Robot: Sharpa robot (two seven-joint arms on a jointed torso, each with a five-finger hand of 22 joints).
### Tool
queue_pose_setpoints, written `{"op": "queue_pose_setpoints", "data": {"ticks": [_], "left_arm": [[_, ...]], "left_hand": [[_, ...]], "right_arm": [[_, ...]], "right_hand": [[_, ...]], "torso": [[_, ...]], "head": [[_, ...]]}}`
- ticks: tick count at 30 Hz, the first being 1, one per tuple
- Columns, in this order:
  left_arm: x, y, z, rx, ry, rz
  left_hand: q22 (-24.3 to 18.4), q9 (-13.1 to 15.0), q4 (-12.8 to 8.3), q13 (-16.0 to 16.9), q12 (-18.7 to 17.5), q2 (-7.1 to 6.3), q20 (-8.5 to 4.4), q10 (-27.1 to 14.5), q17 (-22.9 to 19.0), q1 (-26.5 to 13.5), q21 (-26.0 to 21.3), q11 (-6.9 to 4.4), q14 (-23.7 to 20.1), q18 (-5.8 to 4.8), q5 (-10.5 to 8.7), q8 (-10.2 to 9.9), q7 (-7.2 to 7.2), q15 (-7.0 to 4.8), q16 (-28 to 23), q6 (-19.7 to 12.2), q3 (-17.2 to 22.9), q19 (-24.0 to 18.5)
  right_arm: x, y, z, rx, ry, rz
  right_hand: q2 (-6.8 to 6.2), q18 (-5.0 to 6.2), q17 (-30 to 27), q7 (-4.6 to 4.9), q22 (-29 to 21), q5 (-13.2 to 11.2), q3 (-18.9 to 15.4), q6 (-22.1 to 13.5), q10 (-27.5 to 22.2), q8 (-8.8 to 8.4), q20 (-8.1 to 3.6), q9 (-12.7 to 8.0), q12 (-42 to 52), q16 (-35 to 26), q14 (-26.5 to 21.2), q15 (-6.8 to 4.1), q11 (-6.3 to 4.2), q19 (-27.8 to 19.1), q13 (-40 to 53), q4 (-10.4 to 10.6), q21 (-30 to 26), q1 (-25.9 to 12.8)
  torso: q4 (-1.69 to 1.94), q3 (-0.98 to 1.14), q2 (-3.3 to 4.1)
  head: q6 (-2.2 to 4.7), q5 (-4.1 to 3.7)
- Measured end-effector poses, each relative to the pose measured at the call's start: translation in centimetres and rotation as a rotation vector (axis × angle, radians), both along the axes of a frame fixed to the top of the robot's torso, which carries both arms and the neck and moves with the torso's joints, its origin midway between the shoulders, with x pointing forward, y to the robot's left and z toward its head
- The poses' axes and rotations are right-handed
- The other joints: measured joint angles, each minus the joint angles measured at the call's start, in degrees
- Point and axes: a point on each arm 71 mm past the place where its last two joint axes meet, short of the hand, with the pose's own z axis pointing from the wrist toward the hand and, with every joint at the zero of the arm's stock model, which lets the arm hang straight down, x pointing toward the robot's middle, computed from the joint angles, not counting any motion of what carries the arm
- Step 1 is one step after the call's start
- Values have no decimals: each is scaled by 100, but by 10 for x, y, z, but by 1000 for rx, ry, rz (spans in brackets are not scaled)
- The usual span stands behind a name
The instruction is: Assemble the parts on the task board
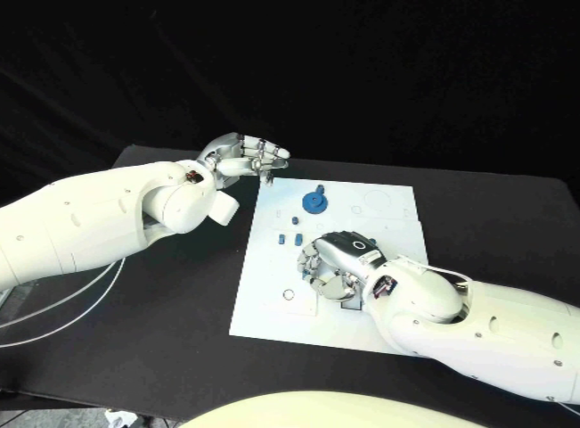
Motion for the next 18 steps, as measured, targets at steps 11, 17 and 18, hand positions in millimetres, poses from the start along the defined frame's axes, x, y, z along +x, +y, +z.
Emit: {"op": "queue_pose_setpoints", "data": {"ticks": [11,17,18], "left_arm": [[0,0,0,1,2,0],[0,0,0,2,4,0],[0,0,0,2,4,1]], "left_hand": [[-5,0,0,0,0,0,0,0,0,0,-24,0,0,-1,0,0,0,0,0,0,0,0],[-6,0,0,1,0,0,0,0,0,0,-24,0,0,0,0,0,0,0,0,0,0,0],[-6,0,0,1,0,0,0,0,0,0,-24,0,0,0,0,0,0,0,0,0,0,0]], "right_arm": [[-1,0,0,-5,-7,-1],[-3,0,0,-1,-9,-2],[-3,0,0,0,-9,-2]], "right_hand": [[23,0,0,-6,-1,-9,0,-10,-1,-10,0,10,-8,0,0,0,1,0,-13,0,0,-24],[23,0,11,7,-1,-21,0,-9,-1,-14,0,11,-12,0,0,0,2,0,-6,0,0,-24],[23,0,11,9,-1,-21,0,-7,-2,-10,0,11,-12,0,0,0,2,0,-5,0,0,-24]], "torso": [[-5,2,1],[-7,3,-1],[-7,3,-1]], "head": [[-10,10],[-9,14],[-8,15]]}}
